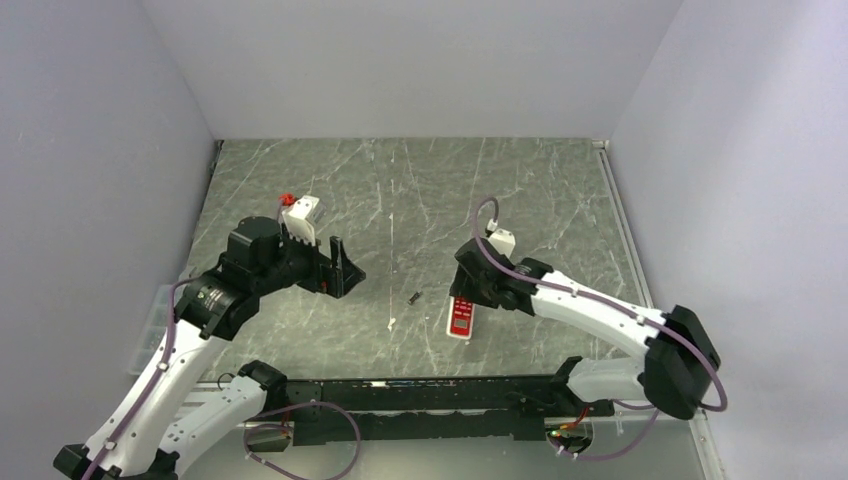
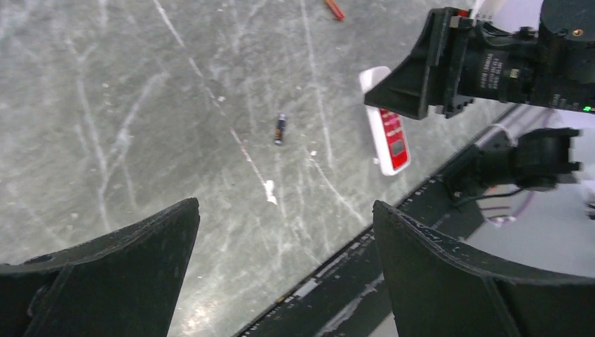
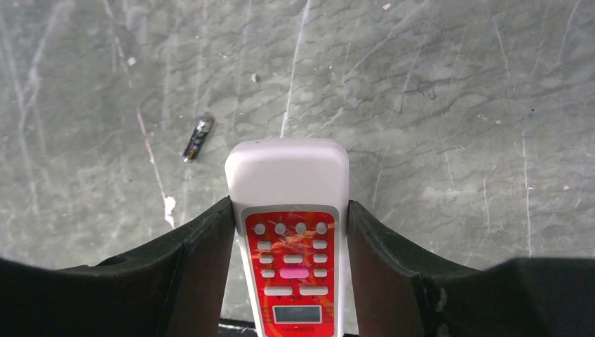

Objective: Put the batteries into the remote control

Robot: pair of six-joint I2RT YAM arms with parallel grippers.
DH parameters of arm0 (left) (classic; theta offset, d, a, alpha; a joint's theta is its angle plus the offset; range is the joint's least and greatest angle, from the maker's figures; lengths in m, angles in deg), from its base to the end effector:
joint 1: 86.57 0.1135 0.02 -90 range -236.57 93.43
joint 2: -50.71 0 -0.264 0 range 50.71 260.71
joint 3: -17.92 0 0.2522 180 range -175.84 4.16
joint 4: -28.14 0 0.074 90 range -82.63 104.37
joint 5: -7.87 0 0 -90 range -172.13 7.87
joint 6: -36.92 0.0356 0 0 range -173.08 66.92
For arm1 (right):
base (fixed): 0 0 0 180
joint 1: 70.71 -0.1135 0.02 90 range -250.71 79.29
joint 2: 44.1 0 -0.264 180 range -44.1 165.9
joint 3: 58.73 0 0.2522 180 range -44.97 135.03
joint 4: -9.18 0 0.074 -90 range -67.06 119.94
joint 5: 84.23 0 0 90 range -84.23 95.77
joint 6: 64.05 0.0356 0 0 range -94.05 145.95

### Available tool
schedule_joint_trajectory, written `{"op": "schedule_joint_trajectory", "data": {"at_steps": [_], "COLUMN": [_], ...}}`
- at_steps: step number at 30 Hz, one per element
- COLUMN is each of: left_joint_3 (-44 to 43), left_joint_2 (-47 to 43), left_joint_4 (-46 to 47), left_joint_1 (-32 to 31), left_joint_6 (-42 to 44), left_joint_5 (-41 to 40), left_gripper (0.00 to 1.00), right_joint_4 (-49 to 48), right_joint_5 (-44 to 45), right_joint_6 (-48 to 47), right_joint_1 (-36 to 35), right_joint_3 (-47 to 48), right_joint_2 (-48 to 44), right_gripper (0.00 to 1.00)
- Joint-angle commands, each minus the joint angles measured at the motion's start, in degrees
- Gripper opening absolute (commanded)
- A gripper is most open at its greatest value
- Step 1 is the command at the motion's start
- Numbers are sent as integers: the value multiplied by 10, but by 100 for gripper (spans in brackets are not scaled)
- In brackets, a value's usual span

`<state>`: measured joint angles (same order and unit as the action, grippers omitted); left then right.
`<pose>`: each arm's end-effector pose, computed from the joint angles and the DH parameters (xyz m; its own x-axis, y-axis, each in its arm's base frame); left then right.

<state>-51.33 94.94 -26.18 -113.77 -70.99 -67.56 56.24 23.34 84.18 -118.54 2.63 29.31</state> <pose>0.1328 -0.0783 0.3512 -0.6102 -0.0210 -0.7920 0.4728 0.7925 -0.3853 0.1736 0.1756 0.2212 -0.8156 0.3069 -0.4905 0.1725 0.9382 0.3001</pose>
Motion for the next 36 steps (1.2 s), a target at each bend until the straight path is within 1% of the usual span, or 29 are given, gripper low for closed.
{"op": "schedule_joint_trajectory", "data": {"at_steps": [1, 5, 9, 14, 20, 26, 32, 36], "left_joint_3": [-2, 11, 51, 126, 166, 201, 207, 203], "left_joint_2": [-16, -24, -38, -57, -56, -54, -45, -26], "left_joint_4": [12, 26, 59, 143, 210, 264, 287, 285], "left_joint_1": [1, 1, 1, 1, 1, -7, -31, -62], "left_joint_6": [-56, -114, -170, -252, -316, -348, -356, -353], "left_joint_5": [82, 142, 181, 221, 246, 247, 214, 181], "left_gripper": [99, 99, 99, 99, 99, 99, 99, 98], "right_joint_4": [-47, -80, -82, -74, -100, -109, -110, -102], "right_joint_5": [-21, -43, -45, -67, -88, -90, -75, -67], "right_joint_6": [-17, -17, -3, 8, 28, 50, 64, 71], "right_joint_1": [-1, -1, -1, -1, -4, -26, -51, -66], "right_joint_3": [-23, -38, -22, 23, 50, 84, 119, 146], "right_joint_2": [-63, -117, -150, -145, -140, -113, -79, -53], "right_gripper": [0, 0, 0, 0, 0, 0, 0, 0]}}
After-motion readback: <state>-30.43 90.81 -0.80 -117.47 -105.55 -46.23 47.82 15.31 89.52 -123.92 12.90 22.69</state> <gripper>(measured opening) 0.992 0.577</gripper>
